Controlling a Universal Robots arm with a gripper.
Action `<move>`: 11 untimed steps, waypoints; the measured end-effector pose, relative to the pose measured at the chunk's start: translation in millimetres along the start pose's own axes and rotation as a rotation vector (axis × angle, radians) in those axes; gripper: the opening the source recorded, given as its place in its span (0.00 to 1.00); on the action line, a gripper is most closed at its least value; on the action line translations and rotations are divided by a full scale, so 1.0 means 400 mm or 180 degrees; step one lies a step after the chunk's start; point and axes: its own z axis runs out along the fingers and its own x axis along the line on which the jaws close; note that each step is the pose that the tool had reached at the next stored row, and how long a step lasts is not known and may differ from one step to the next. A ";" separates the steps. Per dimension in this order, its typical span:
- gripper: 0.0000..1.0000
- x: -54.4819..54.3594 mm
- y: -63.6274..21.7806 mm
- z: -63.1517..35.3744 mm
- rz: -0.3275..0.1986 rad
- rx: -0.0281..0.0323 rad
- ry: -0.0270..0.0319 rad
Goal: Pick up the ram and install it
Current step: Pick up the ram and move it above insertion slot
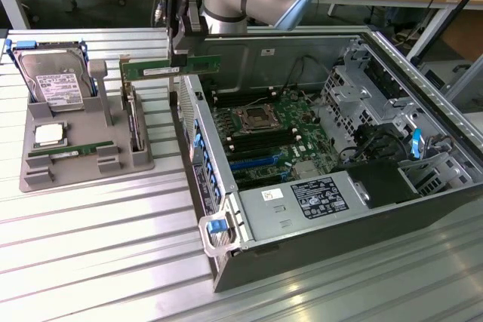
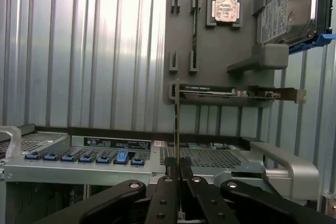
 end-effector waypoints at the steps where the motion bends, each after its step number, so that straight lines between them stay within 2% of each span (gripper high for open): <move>1: 0.13 0.000 -0.002 0.000 0.0000 0.0000 0.0000; 11: 0.13 0.002 -0.029 -0.001 0.0000 0.0000 0.0000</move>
